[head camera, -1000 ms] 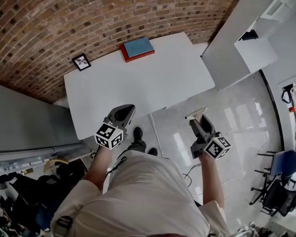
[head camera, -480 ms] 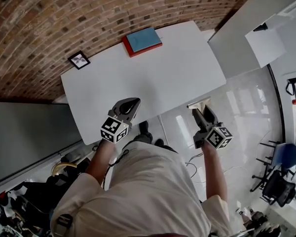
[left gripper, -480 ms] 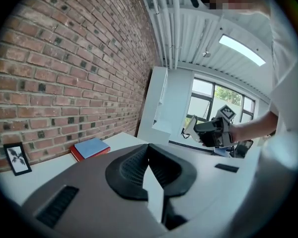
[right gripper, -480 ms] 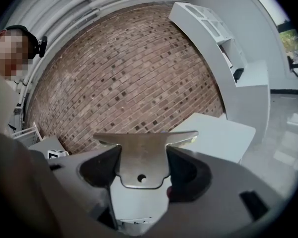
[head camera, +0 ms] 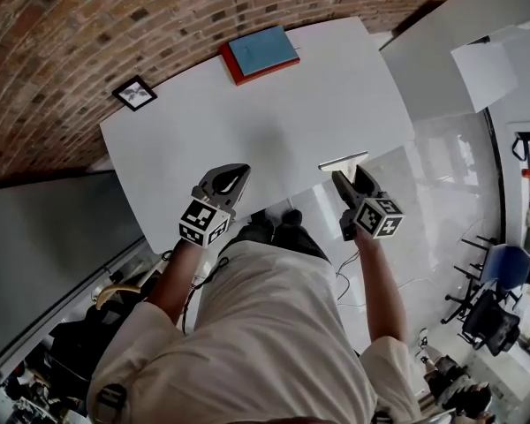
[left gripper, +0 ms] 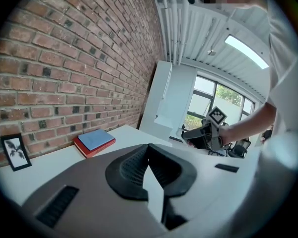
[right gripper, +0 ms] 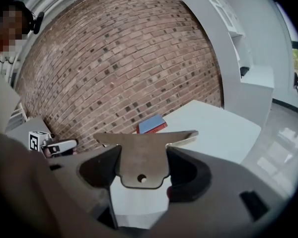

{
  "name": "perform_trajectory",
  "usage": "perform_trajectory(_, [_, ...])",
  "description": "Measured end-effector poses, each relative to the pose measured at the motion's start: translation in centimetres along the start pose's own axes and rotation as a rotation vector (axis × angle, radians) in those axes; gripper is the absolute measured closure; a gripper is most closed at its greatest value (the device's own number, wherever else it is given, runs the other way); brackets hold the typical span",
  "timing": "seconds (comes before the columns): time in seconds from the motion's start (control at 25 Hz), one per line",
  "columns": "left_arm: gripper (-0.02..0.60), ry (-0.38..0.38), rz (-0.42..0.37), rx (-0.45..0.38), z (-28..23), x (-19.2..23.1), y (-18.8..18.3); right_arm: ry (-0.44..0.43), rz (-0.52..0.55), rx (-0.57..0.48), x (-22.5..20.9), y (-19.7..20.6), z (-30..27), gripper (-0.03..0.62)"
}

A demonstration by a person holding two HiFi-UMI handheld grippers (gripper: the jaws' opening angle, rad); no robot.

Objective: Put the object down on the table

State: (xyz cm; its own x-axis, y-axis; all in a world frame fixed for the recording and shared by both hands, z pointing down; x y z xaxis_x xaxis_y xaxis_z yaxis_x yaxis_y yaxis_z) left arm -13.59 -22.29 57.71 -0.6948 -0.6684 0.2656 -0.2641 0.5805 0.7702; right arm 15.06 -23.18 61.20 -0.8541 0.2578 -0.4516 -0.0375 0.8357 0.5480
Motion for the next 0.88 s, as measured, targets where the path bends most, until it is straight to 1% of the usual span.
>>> perform_trajectory(0.32, [0.588,0.000,0.037,0.023,-0.7,0.2,1.1,0.061,0.021,0.122,-2.3,0.7,-5.4,0.306])
perform_trajectory(0.52, [0.588,-0.004,0.056,0.040,-1.7,-0.4,1.3,0.109,0.041,0.220,-5.1,1.9,-8.6,0.306])
perform_trajectory(0.88, [0.588,-0.061,0.128,0.044,-4.0,-1.8,0.6,0.182,0.125,0.389,-10.0,3.5,-14.1,0.306])
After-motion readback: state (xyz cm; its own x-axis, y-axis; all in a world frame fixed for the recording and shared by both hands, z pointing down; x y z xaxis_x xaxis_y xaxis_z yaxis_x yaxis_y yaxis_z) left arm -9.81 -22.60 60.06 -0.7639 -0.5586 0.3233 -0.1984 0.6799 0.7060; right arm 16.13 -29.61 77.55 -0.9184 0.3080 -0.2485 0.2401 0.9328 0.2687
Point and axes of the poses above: the fingertips, and each gripper's own axes: z backward along the fingers, x to its left, y out of its underside, the point moved 4 cm from there along z, backward along the fingers, and after that the axes turned 15 degrees about x, right-handed, at the moved point
